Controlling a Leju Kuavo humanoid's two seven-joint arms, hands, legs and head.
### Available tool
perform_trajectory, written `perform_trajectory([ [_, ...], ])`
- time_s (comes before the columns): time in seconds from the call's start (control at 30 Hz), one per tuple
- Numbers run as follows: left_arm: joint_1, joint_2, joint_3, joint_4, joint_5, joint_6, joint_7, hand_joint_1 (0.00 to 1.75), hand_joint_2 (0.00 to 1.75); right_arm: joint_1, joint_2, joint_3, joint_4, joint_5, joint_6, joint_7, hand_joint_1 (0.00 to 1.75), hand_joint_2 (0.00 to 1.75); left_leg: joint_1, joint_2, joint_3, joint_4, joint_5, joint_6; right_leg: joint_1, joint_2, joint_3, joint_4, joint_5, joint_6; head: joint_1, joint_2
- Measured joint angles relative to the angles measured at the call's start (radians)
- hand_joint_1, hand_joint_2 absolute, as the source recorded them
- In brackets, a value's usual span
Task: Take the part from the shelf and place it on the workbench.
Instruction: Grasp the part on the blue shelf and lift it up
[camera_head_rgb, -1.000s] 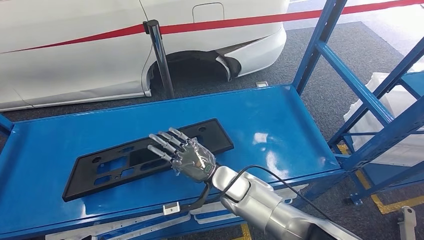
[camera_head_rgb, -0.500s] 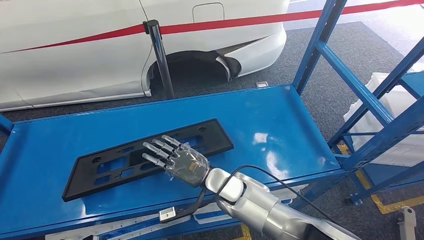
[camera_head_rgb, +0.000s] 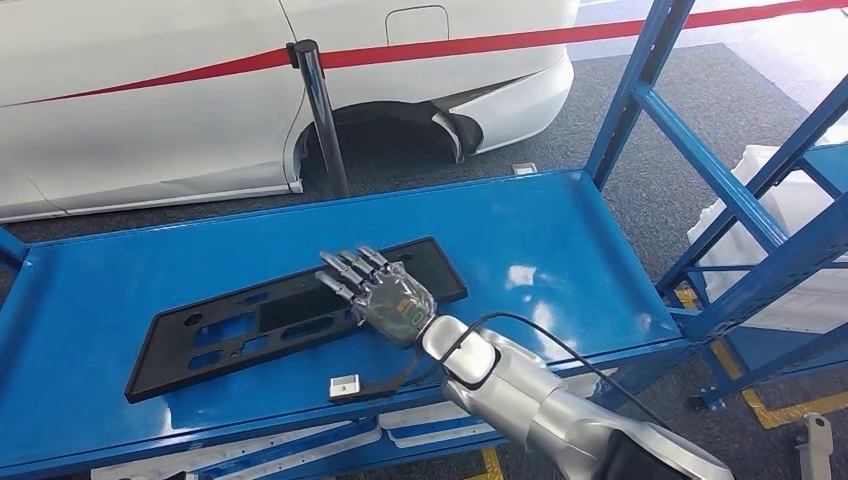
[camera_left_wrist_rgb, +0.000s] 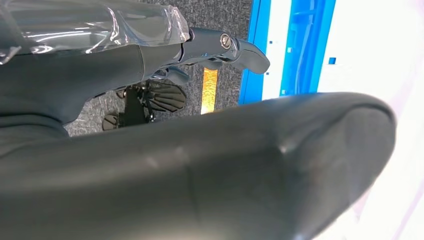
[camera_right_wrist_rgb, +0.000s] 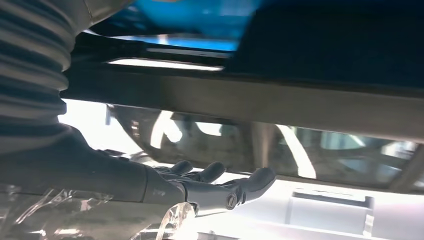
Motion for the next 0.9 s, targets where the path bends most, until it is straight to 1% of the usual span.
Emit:
perform_trajectory([
  [0.13,0.005,0.0,0.0,0.0,0.007,0.0,0.0,0.0,0.0,-0.015,-0.003,-0.023,0.047,-0.033,-0.014,0.017,0.0,1.75,0.0,0.0,0.0,0.0,0.0,0.0,0.0,0.0,0.0,0.0,0.0,0.0,0.0,0.0],
  [0.33,0.007,0.0,0.0,0.0,0.009,-0.002,-0.001,0.0,0.0,-0.026,-0.004,-0.054,0.106,-0.059,-0.012,0.017,0.0,1.75,0.0,0.0,0.001,0.0,0.0,0.0,0.0,0.0,0.001,0.0,0.0,0.0,0.0,0.0],
  [0.67,0.005,0.0,0.0,0.0,0.005,-0.003,-0.001,0.0,0.0,-0.032,-0.004,-0.076,0.148,-0.063,0.025,0.01,0.0,1.75,0.0,0.0,0.009,0.0,-0.001,0.0,0.0,0.0,0.007,0.0,-0.002,0.0,0.0,0.0],
  [0.9,0.003,0.0,0.0,0.0,0.004,0.0,0.0,0.0,0.0,-0.032,-0.003,-0.081,0.162,-0.048,0.022,0.007,0.0,1.75,0.0,0.0,0.012,0.0,-0.002,0.0,0.0,0.0,0.01,0.0,-0.002,0.0,0.0,0.0],
])
